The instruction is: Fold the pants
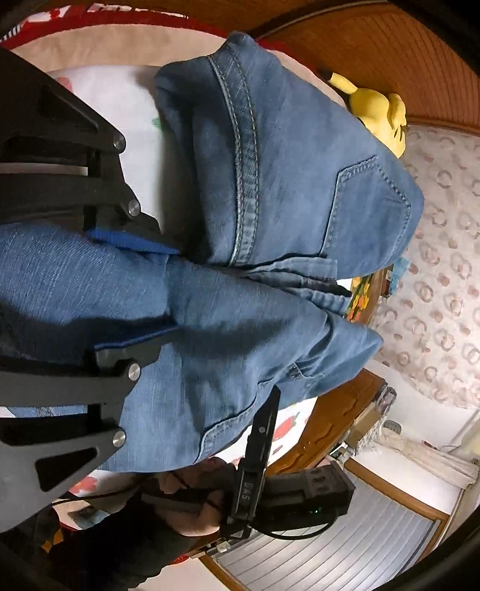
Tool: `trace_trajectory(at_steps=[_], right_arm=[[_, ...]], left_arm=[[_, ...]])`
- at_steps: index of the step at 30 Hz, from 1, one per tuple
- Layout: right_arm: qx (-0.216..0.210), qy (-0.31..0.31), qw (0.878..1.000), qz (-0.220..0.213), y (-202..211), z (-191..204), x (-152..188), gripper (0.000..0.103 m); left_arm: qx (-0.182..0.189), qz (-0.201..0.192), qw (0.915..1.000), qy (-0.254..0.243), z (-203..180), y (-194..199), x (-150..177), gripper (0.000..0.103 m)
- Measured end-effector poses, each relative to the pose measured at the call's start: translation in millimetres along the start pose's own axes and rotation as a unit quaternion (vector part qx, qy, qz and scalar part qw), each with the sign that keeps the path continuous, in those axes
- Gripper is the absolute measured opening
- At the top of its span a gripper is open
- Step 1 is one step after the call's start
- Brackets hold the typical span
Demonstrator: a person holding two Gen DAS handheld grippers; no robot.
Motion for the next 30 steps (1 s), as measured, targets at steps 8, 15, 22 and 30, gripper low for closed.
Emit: trace_trajectory(at_steps=[8, 15, 22, 30], right_arm=[[0.002, 0.075, 0.997, -0.009, 13.7, 27.8, -6.6, 0.025], [-0.01, 0.142, 0.988, -0.058, 49.2, 79.5, -35.4, 0.024], [-0.014, 0.228, 0.97, -0.079, 65.0, 148.6, -73.9, 0.023], [-0.037, 0.297, 0.948, -0.104, 72.4, 216.0, -116.2, 0.023]], left_arm=[[-0.001, -0.019, 0.9998, -0.01, -7.7, 15.8, 8.4, 0.016], [0.017, -0.062, 0.9979, 0.004, -9.8, 51.4, 6.5, 0.01], [0.016, -0.128, 0.9915, 0.014, -5.9, 100.1, -7.4, 0.009], [-0.001, -0.208, 0.9775, 0.037, 25.4, 162.8, -32.7, 0.009]])
Point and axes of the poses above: each gripper's, at about its wrist camera, not at the fingertips, and y roughly against the way its jaws point, z to its left, x to its underside, the point moved 6 cm from there along -y, roughly the way its jaws point, and after that the axes turned 5 degrees about -x, right-handed, at the moved point
